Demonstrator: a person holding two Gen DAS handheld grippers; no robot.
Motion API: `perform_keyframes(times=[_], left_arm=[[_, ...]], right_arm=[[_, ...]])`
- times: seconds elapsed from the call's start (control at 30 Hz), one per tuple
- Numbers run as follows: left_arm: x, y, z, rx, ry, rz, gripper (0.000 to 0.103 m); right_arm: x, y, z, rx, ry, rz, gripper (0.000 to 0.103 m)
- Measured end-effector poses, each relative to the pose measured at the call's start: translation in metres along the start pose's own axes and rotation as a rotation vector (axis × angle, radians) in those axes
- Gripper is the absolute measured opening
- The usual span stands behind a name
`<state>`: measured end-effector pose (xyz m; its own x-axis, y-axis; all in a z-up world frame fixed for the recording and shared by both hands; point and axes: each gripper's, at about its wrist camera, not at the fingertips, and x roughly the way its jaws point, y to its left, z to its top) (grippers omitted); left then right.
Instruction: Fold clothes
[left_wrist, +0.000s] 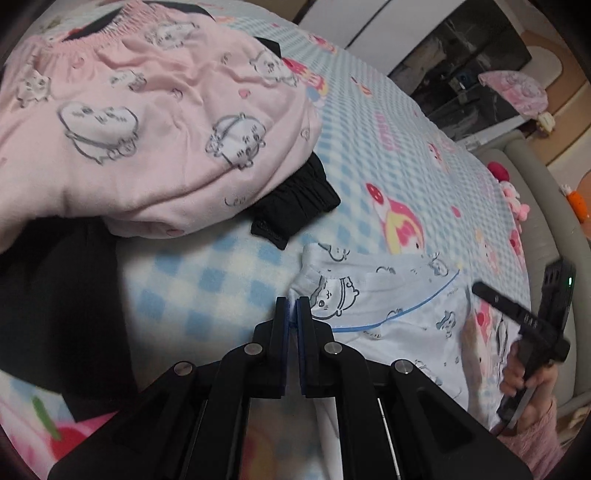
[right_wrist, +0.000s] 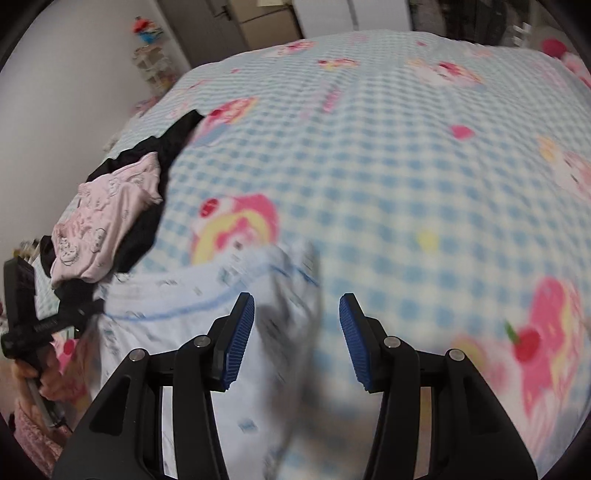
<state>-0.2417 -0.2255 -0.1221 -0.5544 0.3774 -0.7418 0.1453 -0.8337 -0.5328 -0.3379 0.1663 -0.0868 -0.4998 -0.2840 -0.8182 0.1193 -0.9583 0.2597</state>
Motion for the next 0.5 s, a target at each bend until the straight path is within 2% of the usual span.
perform_keyframes(times=[0.1,0.2,0.23,0.27,0.33,0.43,0.47,0.5], left_arm=[[0.004,0.012,0.005,-0.015,0.004,-0.029,0.005],[0.005,0.011,0.007,-0.015,-0.008,-0.054,0.005],[0.006,0.008,0.007,-0.003,-0.002,-0.047,0.005],[0.008,0.005,0.007,0.009,0.003,-0.041,0.005],[0.007,-0.002,0.007,0.029,0.001,-0.035,0.006],[0.008,-0.010,0.007,0.054,-0.012,-0.025,0.013],[0.008,-0.013,0.008,0.062,-0.018,-0.020,0.012],[0.007,-0.014,0.010,0.069,-0.030,-0.006,0.004]], right_arm=[[0.037,0.017,0.011,-0.068,0.091,-0.026,0.050],[0.055,0.023,0.009,-0.111,0.144,-0.029,0.049],[0.054,0.026,0.008,-0.128,0.124,-0.035,0.040],[0.053,0.027,0.007,-0.138,0.110,-0.046,0.025],[0.048,0.028,0.005,-0.141,0.082,-0.049,0.012],[0.036,0.027,0.002,-0.153,0.039,-0.051,0.008],[0.032,0.026,0.002,-0.150,0.023,-0.053,0.008],[0.029,0.025,0.002,-0.147,0.008,-0.054,0.008]])
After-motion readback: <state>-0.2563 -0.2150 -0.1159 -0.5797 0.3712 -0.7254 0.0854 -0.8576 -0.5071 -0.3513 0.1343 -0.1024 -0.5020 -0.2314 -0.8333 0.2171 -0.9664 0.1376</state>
